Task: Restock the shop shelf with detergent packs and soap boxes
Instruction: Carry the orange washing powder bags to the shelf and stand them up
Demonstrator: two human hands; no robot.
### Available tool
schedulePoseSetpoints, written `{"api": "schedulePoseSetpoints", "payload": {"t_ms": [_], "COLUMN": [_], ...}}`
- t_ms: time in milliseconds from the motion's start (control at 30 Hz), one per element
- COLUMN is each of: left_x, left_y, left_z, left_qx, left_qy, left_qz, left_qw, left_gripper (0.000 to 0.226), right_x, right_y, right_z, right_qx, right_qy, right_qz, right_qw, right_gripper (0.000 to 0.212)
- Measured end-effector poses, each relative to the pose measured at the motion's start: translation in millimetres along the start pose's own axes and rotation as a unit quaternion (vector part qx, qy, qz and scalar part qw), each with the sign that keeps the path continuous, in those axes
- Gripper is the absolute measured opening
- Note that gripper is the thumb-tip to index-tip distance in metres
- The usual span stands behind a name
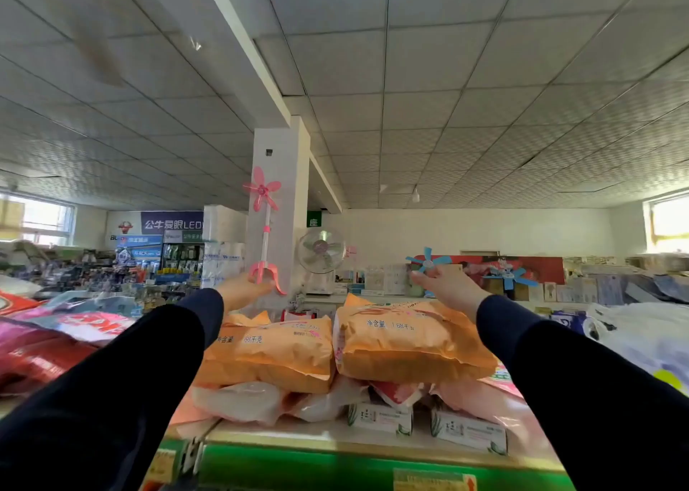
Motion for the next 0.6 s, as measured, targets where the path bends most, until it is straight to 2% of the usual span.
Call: {"api": "schedulePoseSetpoints", "payload": {"t_ms": [100,233,367,500,567,600], "left_x": [15,28,37,43,39,41], "left_y": [-20,-39,-71,-86,-80,-79], "left_z": [-3,1,8,3,1,2], "left_qx": [0.038,-0.021,-0.027,0.003,0.029,0.033], "left_qy": [-0.014,-0.021,-0.025,-0.019,-0.004,0.004], "left_qz": [-0.062,-0.105,-0.132,-0.142,-0.131,-0.124], "left_qw": [0.997,0.994,0.991,0.990,0.991,0.992], "left_gripper": [0.071,0.068,0.057,0.050,0.045,0.044], "right_x": [7,14,19,23,19,18], "right_y": [7,13,19,29,28,26], "right_z": [11,24,34,38,36,33], "right_qx": [-0.084,-0.092,-0.114,-0.139,-0.183,-0.167], "right_qy": [-0.059,-0.131,-0.180,-0.172,-0.148,-0.117], "right_qz": [0.049,0.080,0.091,0.104,0.100,0.103], "right_qw": [0.994,0.984,0.973,0.970,0.967,0.974], "right_gripper": [0.075,0.069,0.066,0.066,0.063,0.061]}}
Point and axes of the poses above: each hand's wrist, its own x-axis towards the middle knuckle, its own z-axis out of the palm, y = z × x, the point moved 6 cm from there along x, towards the middle knuckle, and after that the axes turned 14 degrees about -x, right-handed, at the moved point
